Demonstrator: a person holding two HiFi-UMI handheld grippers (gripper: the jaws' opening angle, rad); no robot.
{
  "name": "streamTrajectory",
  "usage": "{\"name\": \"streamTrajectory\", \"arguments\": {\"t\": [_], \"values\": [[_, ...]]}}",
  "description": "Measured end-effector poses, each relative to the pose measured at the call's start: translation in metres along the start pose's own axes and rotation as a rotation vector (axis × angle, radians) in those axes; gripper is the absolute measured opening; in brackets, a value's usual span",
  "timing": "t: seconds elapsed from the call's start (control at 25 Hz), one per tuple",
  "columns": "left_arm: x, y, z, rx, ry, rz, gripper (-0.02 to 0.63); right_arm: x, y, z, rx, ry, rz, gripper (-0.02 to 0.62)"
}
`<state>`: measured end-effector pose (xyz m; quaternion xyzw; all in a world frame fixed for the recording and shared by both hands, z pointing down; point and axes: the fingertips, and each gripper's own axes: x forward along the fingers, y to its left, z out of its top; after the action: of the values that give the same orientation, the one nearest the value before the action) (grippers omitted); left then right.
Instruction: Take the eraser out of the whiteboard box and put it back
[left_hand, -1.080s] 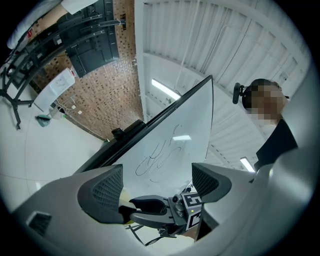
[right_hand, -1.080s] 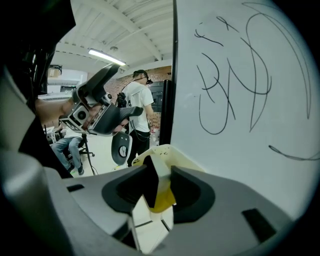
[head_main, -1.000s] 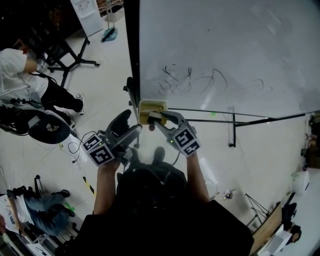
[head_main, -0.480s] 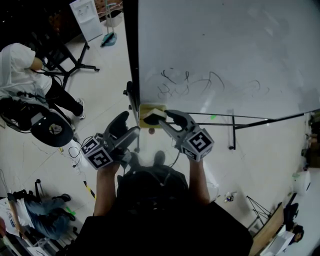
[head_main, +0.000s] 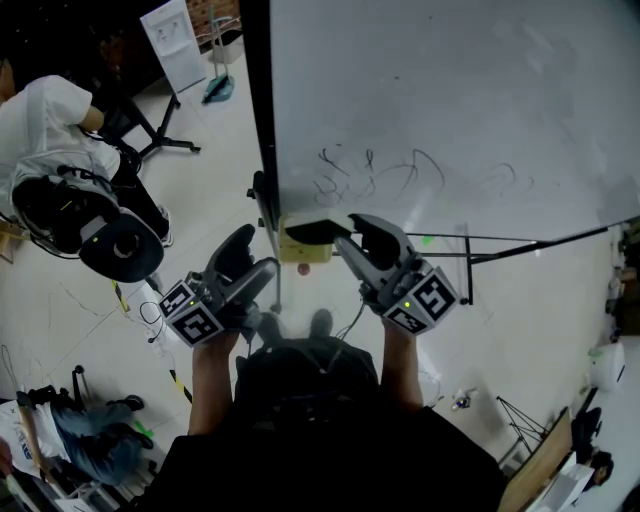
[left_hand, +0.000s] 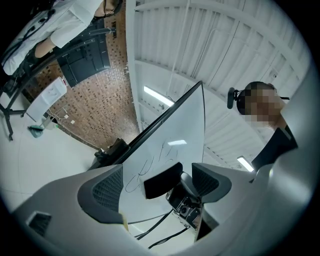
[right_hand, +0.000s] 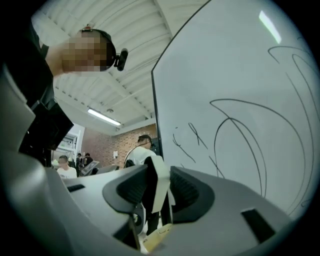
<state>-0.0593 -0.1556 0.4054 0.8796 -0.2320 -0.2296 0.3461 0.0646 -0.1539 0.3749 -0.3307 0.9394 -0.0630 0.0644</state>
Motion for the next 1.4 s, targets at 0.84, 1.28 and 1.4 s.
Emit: {"name": "streamTrajectory", "arguments": {"t": [0.84,1.28,1.4], "values": [[0.013,-0.021,0.012,0.042,-0.004,-0.048,0.428,-0.040,-0.008,0.095,0.186,-0.432,0.038,0.158],[0.015,-0.033,0.019,0.072,-0.013,-0.074,0.428,-0.055,-0.010,0.123,0.223,-0.551,0.056,0.158],[0.016,-0.039,0.022,0.081,-0.016,-0.083,0.428,-0.061,-0.011,0.131,0.231,-0.587,0.062,0.158]]}}
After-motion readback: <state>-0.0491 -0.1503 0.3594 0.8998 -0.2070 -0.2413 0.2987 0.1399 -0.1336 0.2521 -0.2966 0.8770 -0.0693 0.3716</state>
